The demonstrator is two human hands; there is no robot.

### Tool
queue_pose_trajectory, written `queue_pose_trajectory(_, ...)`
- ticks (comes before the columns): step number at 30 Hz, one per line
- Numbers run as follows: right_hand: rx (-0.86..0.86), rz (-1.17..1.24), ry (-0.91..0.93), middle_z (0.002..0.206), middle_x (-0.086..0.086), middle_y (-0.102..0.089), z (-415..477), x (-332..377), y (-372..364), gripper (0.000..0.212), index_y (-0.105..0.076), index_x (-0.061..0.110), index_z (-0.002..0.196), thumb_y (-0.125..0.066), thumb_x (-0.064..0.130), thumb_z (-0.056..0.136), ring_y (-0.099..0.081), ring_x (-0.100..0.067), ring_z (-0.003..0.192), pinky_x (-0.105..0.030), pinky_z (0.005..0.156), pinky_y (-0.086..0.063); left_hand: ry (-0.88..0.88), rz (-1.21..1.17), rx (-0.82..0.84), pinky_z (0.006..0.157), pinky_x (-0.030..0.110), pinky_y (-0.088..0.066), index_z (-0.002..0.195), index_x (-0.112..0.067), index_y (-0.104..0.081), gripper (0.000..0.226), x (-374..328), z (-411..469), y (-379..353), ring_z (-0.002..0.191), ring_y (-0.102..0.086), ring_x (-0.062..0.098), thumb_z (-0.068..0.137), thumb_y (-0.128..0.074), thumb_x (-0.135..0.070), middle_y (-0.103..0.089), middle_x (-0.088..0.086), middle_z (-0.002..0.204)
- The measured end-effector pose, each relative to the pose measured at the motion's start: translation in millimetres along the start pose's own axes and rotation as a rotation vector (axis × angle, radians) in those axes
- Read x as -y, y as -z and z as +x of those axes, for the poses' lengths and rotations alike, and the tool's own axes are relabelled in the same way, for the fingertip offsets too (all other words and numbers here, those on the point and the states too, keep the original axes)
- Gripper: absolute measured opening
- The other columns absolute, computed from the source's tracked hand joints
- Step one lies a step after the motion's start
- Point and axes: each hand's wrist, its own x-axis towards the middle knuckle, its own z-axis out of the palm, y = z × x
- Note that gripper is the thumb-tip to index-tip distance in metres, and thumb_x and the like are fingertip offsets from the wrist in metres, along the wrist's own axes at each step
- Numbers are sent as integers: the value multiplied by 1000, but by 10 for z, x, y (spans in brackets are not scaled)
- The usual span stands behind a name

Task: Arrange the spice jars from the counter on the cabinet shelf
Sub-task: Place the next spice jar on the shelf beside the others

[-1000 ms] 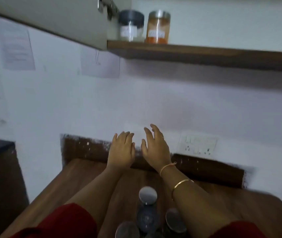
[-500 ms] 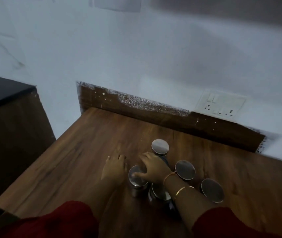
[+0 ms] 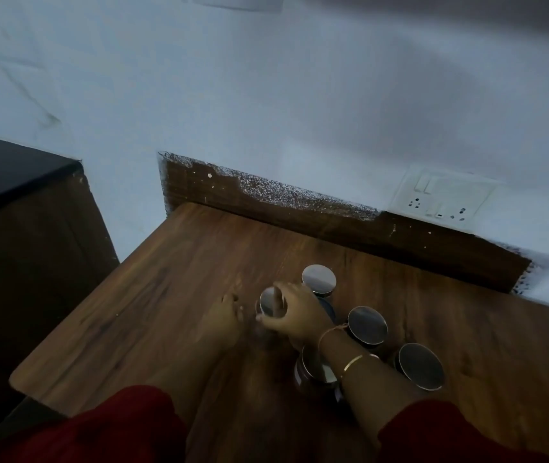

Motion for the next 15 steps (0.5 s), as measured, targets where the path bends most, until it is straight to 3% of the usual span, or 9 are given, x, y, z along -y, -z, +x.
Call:
queue_pose_trajectory(2,-103,140,-44,131,0,-50,72,97,185,82,-37,20,141,-60,63,75,-49,-16,116,-30,96,-42,63,-189,-32,89,37,-45,113,-15,-54,26,-96,63,41,102,-57,22,98,-41,-32,-60,12,119)
queue_pose_trajectory(4,-206,174,-43,127,0,-51,177,188,399,78,-41,21,139,-61,61,75,-49,-15,114,-27,92,-40,161,-458,-69,80,35,-46,96,-22,-55,25,-242,104,128,88,-59,16,96,-42,-43,-64,8,106)
queue_pose_trajectory(6,-274,211,-36,107,1,-55,274,283,629,60,-55,22,122,-61,60,76,-51,-15,100,-28,84,-41,190,-688,-78,84,35,-46,102,-19,-59,41,-396,146,236,95,-60,19,93,-40,-54,-64,5,102)
queue_pose_trajectory(7,-300,254,-37,90,4,-53,309,337,743,45,-59,23,102,-61,60,76,-50,-14,86,-29,75,-40,178,-792,-72,90,39,-46,106,-19,-60,46,-485,158,301,100,-60,21,92,-39,-57,-63,5,104)
queue_pose_trajectory(9,-350,348,-36,67,6,-41,355,452,971,44,-48,21,72,-60,63,75,-41,-13,64,-29,60,-33,123,-1007,-59,97,48,-46,103,-23,-64,43,-700,180,453,104,-61,22,93,-38,-56,-66,6,107)
queue_pose_trajectory(11,-389,377,-25,60,5,-35,378,562,1180,50,-42,17,67,-58,64,75,-37,-13,56,-29,56,-29,66,-1221,-24,98,48,-47,100,-21,-67,43,-921,187,590,105,-63,24,95,-38,-52,-68,8,110)
queue_pose_trajectory(15,-428,347,-23,55,4,-30,391,775,1599,51,-34,23,60,-56,66,75,-35,-13,52,-26,52,-28,-39,-1638,131,81,37,-55,123,-11,-59,57,-1318,194,762,107,-64,25,94,-36,-55,-64,15,121)
